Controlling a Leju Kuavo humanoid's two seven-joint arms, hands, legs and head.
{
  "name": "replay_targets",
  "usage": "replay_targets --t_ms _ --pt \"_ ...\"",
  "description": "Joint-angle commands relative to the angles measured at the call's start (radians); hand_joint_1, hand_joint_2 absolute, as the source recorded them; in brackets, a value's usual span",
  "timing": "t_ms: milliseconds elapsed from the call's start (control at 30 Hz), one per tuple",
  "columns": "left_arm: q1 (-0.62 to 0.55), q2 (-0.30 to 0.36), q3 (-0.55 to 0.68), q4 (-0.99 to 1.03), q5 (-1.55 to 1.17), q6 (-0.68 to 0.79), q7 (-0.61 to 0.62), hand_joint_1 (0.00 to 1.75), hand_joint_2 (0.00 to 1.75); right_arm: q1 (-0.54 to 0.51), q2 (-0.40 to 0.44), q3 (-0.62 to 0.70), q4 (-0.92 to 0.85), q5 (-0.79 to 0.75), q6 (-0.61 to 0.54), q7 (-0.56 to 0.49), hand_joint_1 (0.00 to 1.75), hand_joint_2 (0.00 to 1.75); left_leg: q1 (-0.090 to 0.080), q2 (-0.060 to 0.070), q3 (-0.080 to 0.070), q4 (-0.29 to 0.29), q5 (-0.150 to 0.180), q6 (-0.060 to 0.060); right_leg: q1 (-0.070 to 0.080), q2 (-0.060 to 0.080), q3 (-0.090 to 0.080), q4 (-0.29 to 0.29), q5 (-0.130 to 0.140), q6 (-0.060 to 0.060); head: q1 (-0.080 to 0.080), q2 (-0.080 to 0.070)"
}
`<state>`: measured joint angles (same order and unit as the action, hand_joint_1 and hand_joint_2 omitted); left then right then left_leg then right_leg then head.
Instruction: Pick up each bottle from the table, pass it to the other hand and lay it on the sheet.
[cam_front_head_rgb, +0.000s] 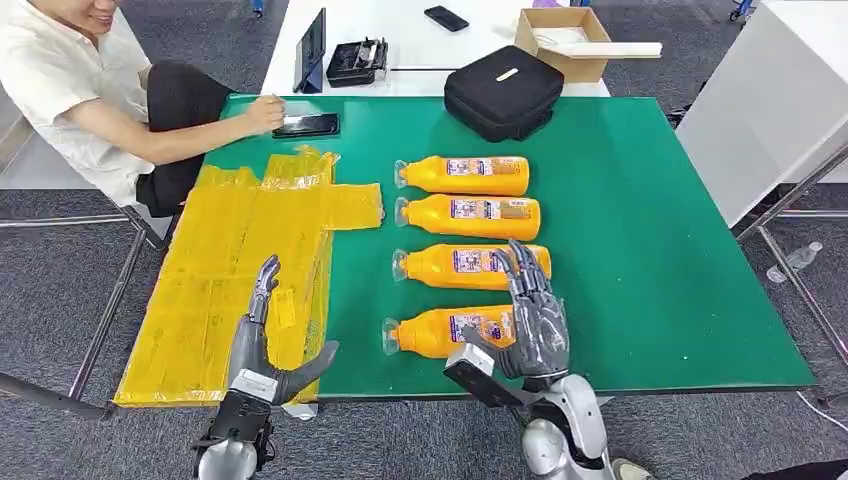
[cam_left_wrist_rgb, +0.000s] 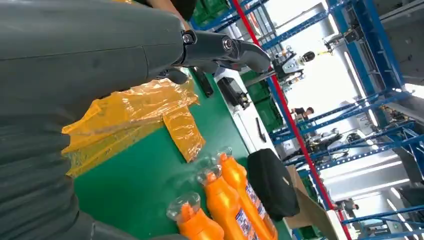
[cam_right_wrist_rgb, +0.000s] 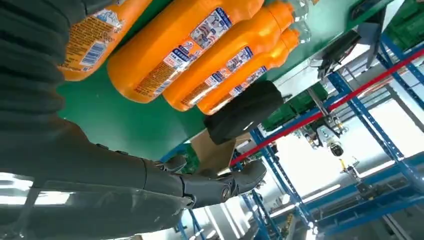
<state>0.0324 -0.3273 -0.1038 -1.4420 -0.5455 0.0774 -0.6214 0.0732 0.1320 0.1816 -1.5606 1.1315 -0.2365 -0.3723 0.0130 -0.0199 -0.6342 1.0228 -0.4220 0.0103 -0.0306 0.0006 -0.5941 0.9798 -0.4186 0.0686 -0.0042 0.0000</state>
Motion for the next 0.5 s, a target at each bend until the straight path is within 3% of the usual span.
replay_targets --t_ms 33,67,100,333,500 --pt "-0.077 -0.022 -0.059 0.135 0.040 0.012 0.008 0.00 1.75 -0.058 -0.200 0.093 0.157 0.079 0.077 0.103 0.00 1.75 0.000 -0.001 0.004 -0.001 0.000 0.001 0.001 -0.002 0.006 -0.003 0.000 -0.002 0.000 0.000" --pt "-0.084 -0.022 -0.067 0.149 0.049 0.022 0.008 0.00 1.75 -0.057 -0.208 0.093 0.172 0.069 0.084 0.106 0.00 1.75 0.001 0.000 0.009 -0.001 -0.002 0.002 0.002 -0.002 0.011 -0.004 -0.001 -0.005 0.000 0.000" --pt "-0.089 -0.022 -0.072 0.157 0.047 0.033 0.008 0.00 1.75 -0.059 -0.223 0.099 0.185 0.065 0.091 0.108 0.00 1.75 0.000 -0.001 0.003 -0.001 0.000 0.001 0.001 -0.002 0.005 -0.003 0.000 -0.002 0.000 0.000" --pt "-0.074 -0.022 -0.092 0.127 0.041 0.039 0.032 0.00 1.75 -0.056 -0.339 0.174 0.180 0.044 0.170 0.151 0.00 1.75 -0.001 0.000 0.002 0.000 -0.001 0.001 0.000 -0.001 0.004 -0.001 0.000 -0.002 0.000 0.000" --pt "-0.075 -0.021 -0.115 0.115 0.032 0.036 0.048 0.00 1.75 -0.025 -0.400 0.226 0.156 -0.065 0.206 0.145 0.00 1.75 0.000 0.000 0.006 0.000 -0.002 0.001 0.001 -0.002 0.008 -0.002 -0.002 -0.004 0.000 0.000"
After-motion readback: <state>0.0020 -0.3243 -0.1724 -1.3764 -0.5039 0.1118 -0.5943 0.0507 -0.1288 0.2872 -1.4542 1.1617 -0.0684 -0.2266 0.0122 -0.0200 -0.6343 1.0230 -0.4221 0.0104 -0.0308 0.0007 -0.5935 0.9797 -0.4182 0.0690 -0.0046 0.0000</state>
